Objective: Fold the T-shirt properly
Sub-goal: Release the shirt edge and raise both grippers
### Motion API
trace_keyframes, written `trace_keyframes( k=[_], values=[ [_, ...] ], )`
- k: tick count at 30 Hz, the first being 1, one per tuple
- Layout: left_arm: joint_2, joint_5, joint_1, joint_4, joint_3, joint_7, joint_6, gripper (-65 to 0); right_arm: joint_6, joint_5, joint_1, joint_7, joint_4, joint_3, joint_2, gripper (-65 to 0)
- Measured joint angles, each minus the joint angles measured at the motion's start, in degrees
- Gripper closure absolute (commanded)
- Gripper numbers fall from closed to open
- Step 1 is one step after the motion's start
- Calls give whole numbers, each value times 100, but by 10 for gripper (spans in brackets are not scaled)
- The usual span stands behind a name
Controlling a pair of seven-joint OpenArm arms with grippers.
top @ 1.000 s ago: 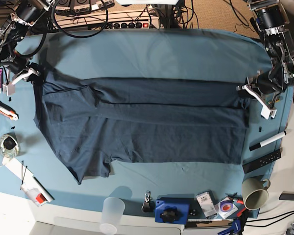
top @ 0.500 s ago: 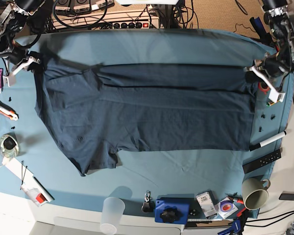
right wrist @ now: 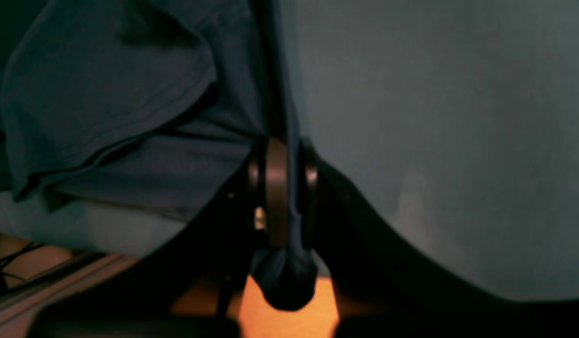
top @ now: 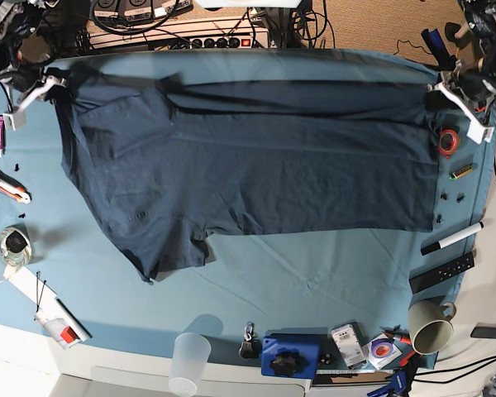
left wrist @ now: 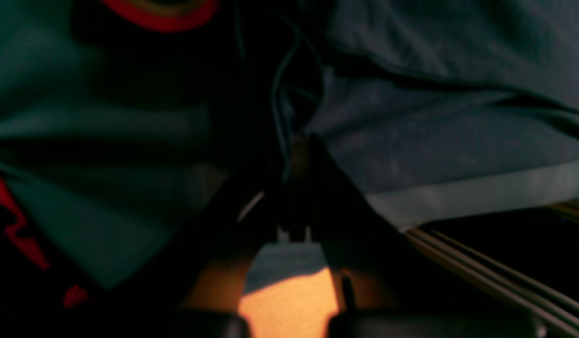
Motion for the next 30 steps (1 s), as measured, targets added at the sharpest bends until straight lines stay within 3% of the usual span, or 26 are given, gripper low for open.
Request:
trace_keyframes(
  k=[16,19,21,30],
  values=[
    [0,-79,188,0,-42,44,-22,0,44,179,-304,0,0,111,-4,0],
    [-2,-44,190,2,-42,44,-22,-177,44,323,-304,0,0,111,4,-114],
    [-11,-20,190,0,-57,-55,-20,-262,44,376,-304,2,0,127,15,-145],
    [-28,7,181,413,-57,-66,-22,-277,44,575,-306,0,2,127,407,-145]
  ],
)
